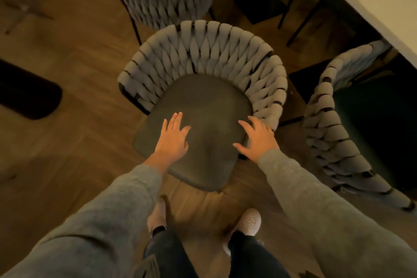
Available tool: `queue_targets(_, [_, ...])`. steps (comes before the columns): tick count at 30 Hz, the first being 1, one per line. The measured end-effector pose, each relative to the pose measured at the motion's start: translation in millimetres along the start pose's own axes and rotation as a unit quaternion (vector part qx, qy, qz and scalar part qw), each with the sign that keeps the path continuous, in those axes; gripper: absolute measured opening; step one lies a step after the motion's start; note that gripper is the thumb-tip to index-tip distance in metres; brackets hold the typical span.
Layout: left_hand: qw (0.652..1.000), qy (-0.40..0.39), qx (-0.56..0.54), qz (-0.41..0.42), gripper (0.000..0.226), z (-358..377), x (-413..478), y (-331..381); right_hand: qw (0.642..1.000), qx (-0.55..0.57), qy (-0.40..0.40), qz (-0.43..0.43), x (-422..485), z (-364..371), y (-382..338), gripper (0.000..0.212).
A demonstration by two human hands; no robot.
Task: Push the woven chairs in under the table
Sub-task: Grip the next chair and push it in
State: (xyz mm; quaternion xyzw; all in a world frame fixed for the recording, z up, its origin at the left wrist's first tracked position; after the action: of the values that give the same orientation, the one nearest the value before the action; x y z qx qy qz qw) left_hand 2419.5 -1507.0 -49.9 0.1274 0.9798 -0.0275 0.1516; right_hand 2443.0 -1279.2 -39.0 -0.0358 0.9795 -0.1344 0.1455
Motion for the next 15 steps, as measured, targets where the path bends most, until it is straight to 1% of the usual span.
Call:
queue_targets(3, [1.0, -0.012, -0.001, -0.019, 0.055, 12, -17, -68, 1.0, -0.017, -0.014, 0.011, 22, 12, -52, 0.078])
queue_targets(5, [1.0, -0.016, -0.01, -0.017, 0.056, 17, -26, -119, 0.999, -0.015, -0.015, 0.039, 38, 22, -92, 0.078])
queue_targets(8, [0.999, -0.041, 0.005, 0.015, 0.053, 21, -33, -179, 0.994, 0.011, 0.002, 0.109, 53, 36, -139, 0.076])
queue_targets(10, [0.997, -0.059, 0.018, 0.036, 0.049, 14, -34, -216, 0.988, 0.031, -0.004, 0.151, 61, 49, -167, 0.077])
queue_targets(15, [0.993, -0.075, 0.064, 0.066, 0.048, -5, -17, -294, 0.974, 0.081, -0.01, 0.213, 75, 65, -229, 0.08])
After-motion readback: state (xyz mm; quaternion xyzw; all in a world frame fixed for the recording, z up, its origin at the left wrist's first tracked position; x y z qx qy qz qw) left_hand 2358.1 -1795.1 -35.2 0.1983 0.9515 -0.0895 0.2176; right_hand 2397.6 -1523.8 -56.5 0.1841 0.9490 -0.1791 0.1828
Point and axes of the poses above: each hand's wrist, its own x-axis towards the middle knuckle, its own z-axis out of the palm, y = z × x, the point moved 10 cm from there along x, towards the middle knuckle, and after that the axes turned 4 degrees about y, right-handed, at the moved point
